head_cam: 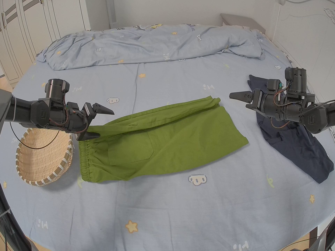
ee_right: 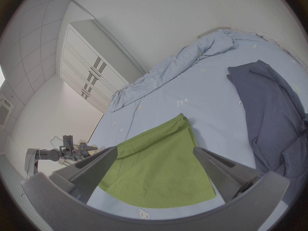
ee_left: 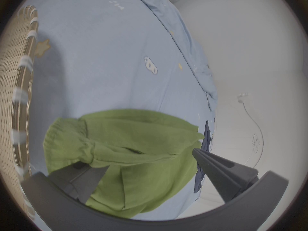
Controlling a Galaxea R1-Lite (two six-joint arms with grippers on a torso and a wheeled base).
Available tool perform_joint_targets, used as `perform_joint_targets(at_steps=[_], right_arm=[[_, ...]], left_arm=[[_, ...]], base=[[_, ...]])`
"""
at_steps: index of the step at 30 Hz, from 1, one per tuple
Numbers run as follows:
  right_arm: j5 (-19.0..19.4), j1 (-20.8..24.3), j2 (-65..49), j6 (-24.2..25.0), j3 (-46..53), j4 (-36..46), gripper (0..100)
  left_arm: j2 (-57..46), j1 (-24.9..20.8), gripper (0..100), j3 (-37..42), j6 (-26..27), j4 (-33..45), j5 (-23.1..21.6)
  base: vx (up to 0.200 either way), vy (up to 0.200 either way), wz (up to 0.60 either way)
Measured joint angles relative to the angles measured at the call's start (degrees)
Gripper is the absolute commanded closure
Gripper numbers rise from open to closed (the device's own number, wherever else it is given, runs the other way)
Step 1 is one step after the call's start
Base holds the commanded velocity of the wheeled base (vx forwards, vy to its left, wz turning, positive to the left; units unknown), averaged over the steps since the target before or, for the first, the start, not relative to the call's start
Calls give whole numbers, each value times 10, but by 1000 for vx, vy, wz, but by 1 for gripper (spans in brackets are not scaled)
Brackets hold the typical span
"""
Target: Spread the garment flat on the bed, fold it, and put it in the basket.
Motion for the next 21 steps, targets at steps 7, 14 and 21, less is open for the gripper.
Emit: perform_joint_targets(at_steps=[7, 14, 21], right_arm=[[0, -2, -5, 0, 2, -1, 0], [0, -4, -6, -1, 1, -1, 0], [0, -4, -6, -1, 1, -1, 0]], left_arm=[[41, 31, 0, -66, -37, 0, -1], [59, 24, 0, -75, -32, 0, 0], [47, 13, 0, -56, -26, 1, 0]], base=[[0, 0, 0], [0, 0, 0], [0, 0, 0]])
